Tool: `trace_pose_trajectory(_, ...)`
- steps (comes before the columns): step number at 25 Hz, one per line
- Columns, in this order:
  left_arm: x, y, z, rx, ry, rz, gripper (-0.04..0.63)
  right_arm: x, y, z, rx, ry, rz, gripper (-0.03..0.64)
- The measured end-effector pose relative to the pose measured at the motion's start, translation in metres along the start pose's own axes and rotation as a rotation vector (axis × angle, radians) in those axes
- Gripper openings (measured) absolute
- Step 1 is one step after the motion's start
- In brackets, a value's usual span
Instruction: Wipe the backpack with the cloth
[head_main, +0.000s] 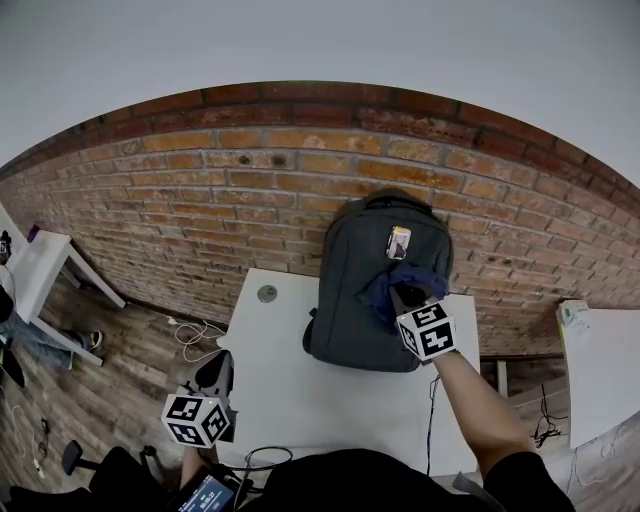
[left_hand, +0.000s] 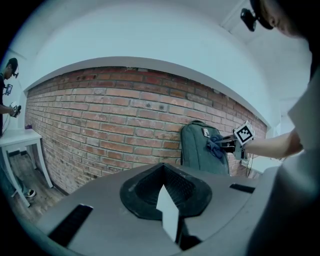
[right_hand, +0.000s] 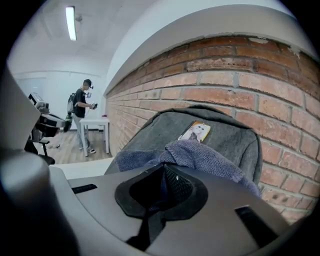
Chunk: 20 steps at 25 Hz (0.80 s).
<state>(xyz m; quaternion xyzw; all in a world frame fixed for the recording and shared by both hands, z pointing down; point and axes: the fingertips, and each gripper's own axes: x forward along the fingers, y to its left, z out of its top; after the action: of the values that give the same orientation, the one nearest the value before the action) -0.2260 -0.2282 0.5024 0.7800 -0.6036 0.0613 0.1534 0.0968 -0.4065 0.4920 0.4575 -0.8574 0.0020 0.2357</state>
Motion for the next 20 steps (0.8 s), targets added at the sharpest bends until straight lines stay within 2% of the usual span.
trace_pose_trajectory(5, 0.0, 0.001, 0.003, 0.006, -0.004, 0.0, -0.003, -0.009, 0.031, -0.028, 0.046, 0.004, 0.065, 0.009)
trace_pose_trajectory(12, 0.004, -0.005, 0.007, 0.023, -0.002, -0.016, -0.003, -0.024, 0.067, -0.065, 0.007, 0.023, 0.149, 0.009)
trace_pose_trajectory(16, 0.003, -0.006, 0.009, 0.029, -0.006, -0.017, -0.003, -0.032, 0.083, -0.081, 0.02, 0.032, 0.192, 0.009)
trace_pose_trajectory(20, 0.002, -0.008, 0.011, 0.034, -0.01, -0.018, -0.003, -0.037, 0.104, -0.109, -0.012, 0.084, 0.243, 0.009)
